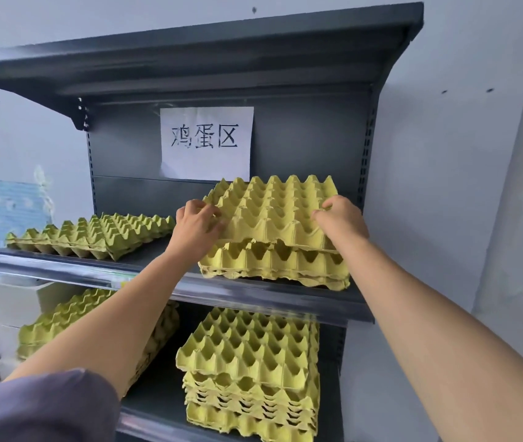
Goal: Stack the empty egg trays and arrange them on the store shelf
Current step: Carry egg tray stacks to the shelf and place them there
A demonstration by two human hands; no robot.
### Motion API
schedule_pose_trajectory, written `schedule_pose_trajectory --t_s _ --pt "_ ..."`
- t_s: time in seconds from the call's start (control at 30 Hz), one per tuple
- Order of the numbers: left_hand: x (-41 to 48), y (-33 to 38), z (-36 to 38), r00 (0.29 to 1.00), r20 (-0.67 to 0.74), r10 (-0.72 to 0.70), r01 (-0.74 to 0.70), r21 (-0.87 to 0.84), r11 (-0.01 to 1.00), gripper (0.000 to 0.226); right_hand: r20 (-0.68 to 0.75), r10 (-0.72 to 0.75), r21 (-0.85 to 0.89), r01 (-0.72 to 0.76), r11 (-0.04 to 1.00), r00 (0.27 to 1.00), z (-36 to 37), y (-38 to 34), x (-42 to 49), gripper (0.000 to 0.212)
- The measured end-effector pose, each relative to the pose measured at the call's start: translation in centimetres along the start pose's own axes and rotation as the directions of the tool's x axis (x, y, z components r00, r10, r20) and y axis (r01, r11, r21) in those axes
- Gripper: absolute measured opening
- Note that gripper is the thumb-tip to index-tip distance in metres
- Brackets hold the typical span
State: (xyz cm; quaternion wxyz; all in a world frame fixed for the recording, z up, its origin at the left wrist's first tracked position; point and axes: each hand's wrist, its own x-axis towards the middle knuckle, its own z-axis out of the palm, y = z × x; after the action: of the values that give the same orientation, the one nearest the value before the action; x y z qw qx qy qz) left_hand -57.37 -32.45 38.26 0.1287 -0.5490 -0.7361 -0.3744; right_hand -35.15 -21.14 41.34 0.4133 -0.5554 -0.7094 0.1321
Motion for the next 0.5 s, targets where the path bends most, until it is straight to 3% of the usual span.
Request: schedule_pose_trajectory --t_s 0.03,0.23,0.37,0.5 --pt "0.5 -0.2 0.4 1.0 0.018 -0.008 0.008 0.011 1.0 0.035 0.015 -0.007 -0.034 0.007 0.999 1.0 0.4 0.0 0.5 0.011" --pt "1.4 -1.4 2.1 0.988 0.124 -0.09 0.075 0.119 0.99 0.031 0.18 0.078 -0.201 -0.041 0.979 0.981 1.7 0.4 1.4 0.009" --pt "1.5 -1.5 2.7 0.997 0.065 -0.051 0.04 0.154 0.987 0.031 0.14 0.045 -0.17 -0.021 0.985 0.989 2.2 1.2 1.2 0.021" --pt "1.7 -2.0 3.0 0.995 0.091 -0.031 0.015 0.169 0.986 0.031 0.034 -0.018 -0.172 0.023 0.985 0.999 3.0 1.5 0.7 0.027"
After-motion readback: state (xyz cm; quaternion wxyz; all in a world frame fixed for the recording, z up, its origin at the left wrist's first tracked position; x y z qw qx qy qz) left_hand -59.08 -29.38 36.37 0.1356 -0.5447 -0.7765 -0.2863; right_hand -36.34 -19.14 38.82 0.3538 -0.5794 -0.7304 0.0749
